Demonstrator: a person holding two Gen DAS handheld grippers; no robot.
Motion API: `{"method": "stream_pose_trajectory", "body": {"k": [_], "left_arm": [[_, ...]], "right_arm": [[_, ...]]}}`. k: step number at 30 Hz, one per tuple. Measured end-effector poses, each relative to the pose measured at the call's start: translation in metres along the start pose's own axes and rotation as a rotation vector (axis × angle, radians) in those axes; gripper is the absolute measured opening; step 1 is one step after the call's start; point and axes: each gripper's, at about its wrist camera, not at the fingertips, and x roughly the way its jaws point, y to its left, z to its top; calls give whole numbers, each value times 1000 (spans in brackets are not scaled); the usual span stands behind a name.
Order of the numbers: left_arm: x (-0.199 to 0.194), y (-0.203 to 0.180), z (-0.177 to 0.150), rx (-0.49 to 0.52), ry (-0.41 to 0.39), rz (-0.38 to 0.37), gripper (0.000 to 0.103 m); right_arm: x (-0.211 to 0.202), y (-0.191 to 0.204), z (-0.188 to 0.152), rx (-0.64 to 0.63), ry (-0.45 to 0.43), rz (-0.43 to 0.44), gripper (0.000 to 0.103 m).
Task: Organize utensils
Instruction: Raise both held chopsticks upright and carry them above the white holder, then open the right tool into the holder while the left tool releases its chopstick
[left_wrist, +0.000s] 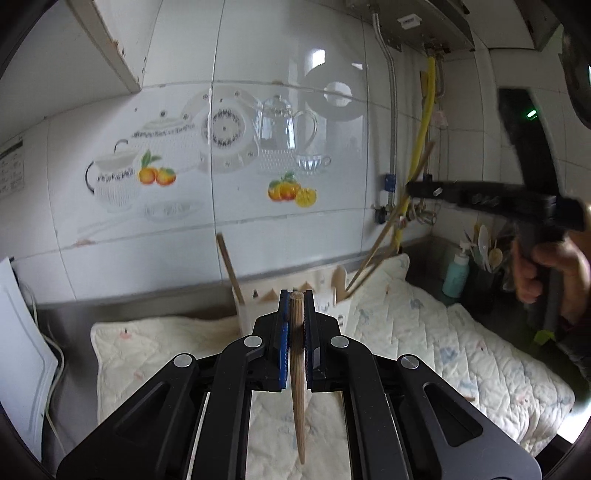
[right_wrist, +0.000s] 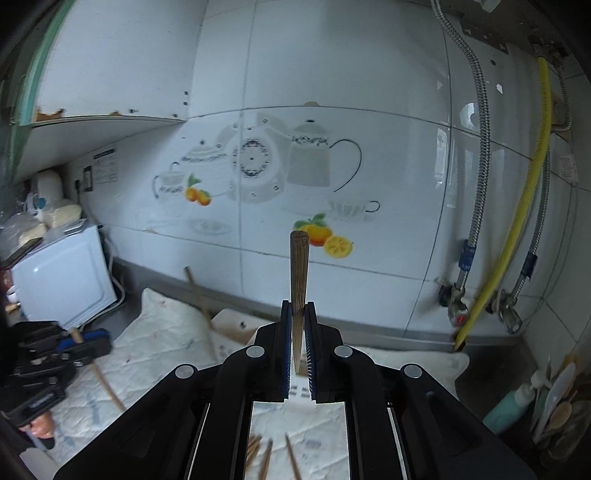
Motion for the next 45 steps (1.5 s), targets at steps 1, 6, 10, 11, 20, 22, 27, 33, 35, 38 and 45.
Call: {"method": "stream_pose_trajectory", "body": {"k": [1,6,10,11,20,22,27,33,35,38,45], "left_arm": [[1,1,6,2,-10,1,5],[7,1,42,24,-86,13,5],[17,0,77,39,-151,14,5],[20,-1,85,46,-166,17,5],[67,-2,131,85,-264,80,5],[83,2,134,73,-265,93,5],[113,15,127,37,-232,122,5],[137,29,108,4,-155,117,5],[140,31,103,0,-132,116,5],[142,32,96,-6,-111,121,8],[126,29,95,-6,-108,122,30]], "right_arm": [[9,-1,2,-3,6,-14,7],[46,-8,-3,13,54,-35,7],[71,-7,-15,8,108,-33,7],[75,-6,-17,3,120,-32,7],[102,-5,-40,-23,176,-15,7],[103,-5,-42,-25,174,-6,7],[105,-4,-47,-41,173,1,7],[110,-7,-54,-34,180,2,7],[109,-8,-54,-25,176,0,8],[105,-8,-52,-16,170,0,9],[84,-7,-45,-9,137,-6,25]]}}
